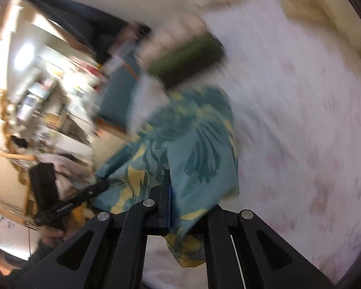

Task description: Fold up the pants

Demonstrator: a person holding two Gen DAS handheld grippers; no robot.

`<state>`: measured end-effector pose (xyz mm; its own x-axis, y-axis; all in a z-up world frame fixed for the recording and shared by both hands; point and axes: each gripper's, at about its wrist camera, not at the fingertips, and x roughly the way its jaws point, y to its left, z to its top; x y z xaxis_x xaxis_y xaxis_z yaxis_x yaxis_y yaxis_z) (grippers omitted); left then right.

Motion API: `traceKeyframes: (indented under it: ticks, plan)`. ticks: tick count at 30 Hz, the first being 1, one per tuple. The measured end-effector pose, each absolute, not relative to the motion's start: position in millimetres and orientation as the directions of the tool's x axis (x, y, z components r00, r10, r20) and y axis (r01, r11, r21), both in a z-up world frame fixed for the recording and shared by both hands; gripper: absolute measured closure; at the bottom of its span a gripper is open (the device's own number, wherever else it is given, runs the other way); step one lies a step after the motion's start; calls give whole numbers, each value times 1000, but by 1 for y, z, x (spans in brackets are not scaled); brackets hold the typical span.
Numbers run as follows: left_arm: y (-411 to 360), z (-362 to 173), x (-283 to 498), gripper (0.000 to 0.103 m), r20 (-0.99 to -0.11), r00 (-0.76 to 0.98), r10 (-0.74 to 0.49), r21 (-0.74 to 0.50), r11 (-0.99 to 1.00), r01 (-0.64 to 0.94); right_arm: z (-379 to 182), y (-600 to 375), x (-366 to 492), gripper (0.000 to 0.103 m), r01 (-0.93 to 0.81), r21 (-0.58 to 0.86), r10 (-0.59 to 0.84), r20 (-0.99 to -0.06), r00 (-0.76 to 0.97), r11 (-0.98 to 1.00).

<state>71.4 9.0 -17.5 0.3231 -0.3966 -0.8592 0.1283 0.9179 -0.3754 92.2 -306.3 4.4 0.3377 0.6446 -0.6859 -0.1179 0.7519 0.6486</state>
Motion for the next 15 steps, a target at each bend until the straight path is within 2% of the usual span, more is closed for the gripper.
traceKeyframes:
  ticks: [4,6,8,10,11,13,15]
  plan:
    - [-2,-107,55,93,-950,55,-307,-303,950,76,-102,-305,67,92,58,577,571,-816,90,815]
    - [3,-135,49,85,-966,-48,-255,-256,966,40,-132,-306,54,88,100,499,503,-864,-14,861]
    - [13,-144,46,77,-970,-99,-222,-222,975,-4,-153,-315,40,71,114,403,415,-904,-103,908]
    - [22,-132,46,73,-980,-63,-189,-189,982,-6,-150,-330,36,70,162,375,393,-915,-97,913]
    - [24,-120,46,73,-989,2,-149,-149,989,8,-134,-337,37,69,153,354,363,-931,-35,923]
    - [18,-98,47,73,-984,143,-104,-99,994,40,-103,-333,43,69,59,311,306,-948,83,949]
    - [0,-88,50,73,-965,225,-133,-111,988,106,-79,-321,51,69,-24,329,329,-931,160,944]
